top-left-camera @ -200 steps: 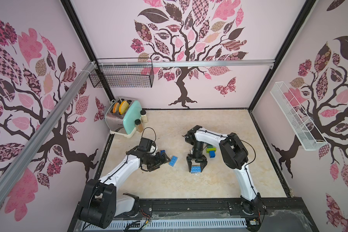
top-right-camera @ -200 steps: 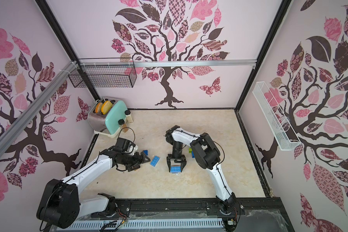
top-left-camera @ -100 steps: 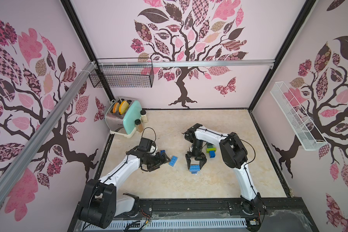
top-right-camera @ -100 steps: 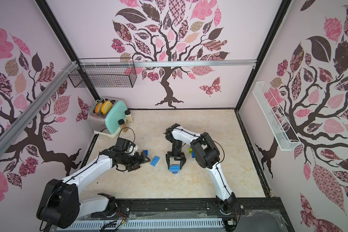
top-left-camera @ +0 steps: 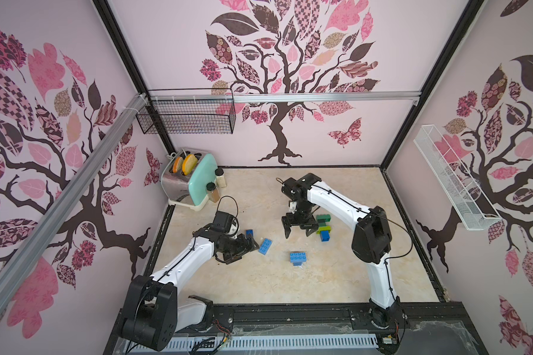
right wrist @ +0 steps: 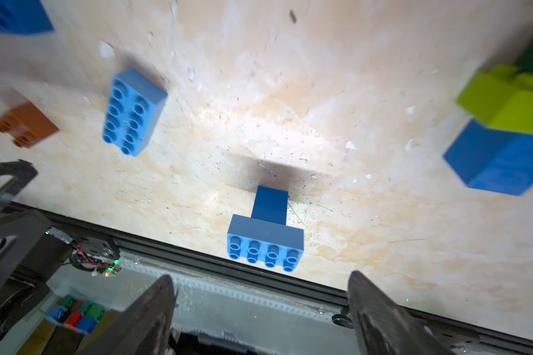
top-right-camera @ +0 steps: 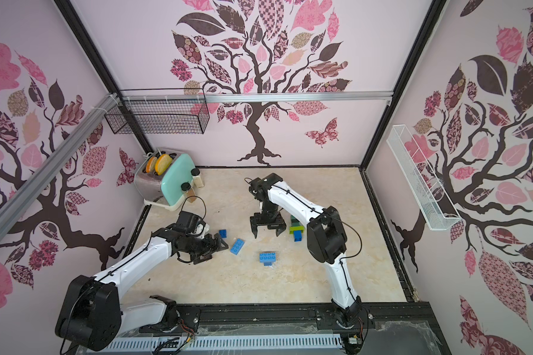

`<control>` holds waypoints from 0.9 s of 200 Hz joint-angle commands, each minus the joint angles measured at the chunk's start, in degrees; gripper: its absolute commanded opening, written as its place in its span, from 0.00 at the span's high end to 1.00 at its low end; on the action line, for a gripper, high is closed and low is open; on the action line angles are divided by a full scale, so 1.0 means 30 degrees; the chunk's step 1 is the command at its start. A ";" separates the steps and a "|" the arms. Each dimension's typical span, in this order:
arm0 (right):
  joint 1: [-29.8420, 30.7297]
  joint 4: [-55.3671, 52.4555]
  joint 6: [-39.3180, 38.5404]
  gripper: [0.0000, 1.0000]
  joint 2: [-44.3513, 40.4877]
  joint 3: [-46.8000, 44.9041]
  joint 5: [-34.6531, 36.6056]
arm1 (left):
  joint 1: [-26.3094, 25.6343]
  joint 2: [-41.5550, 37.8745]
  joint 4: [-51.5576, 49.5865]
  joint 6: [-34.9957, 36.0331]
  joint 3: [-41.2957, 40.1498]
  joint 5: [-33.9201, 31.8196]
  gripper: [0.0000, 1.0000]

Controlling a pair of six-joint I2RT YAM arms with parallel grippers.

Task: Assemble the letter f with lego
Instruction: Adjust the lego brick at the center of the board, then move the lego brick at the center of the board.

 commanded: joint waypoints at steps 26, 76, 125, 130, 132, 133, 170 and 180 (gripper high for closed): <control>0.1509 0.4971 0.0207 0.01 -0.4455 -0.2342 0.5818 | 0.0106 -0.0308 -0.4310 -0.0394 0.3005 -0.4662 0.07; 0.3623 0.9949 0.0020 0.01 -0.3919 -0.4579 0.6339 | 0.2338 -0.0449 -0.6310 -0.1326 0.3691 -0.3365 0.06; 0.3651 1.1347 0.0813 0.01 -0.5431 -0.7095 0.5847 | 0.2523 0.3868 -0.3060 -0.1290 0.6146 -0.1502 0.07; 0.3597 1.1303 0.0813 0.01 -0.5690 -0.7363 0.5870 | 0.2515 0.4326 -0.2538 -0.1534 0.6283 -0.1111 0.07; 0.3565 1.1301 0.0809 0.01 -0.5771 -0.7459 0.5848 | 0.2510 0.4502 -0.2352 -0.1649 0.6376 -0.1004 0.07; 0.3555 1.1315 0.0819 0.01 -0.5834 -0.7499 0.5859 | 0.2524 0.4590 -0.2282 -0.1707 0.6401 -0.0932 0.07; 0.2638 1.1391 0.1000 0.01 -0.7783 -0.9466 0.5214 | 0.2402 0.7133 -0.1121 -0.2733 0.7754 -0.0773 0.07; 0.2305 1.1439 0.1055 0.01 -0.8179 -0.9976 0.4875 | 0.2420 0.7722 -0.1319 -0.2759 0.8100 -0.0770 0.08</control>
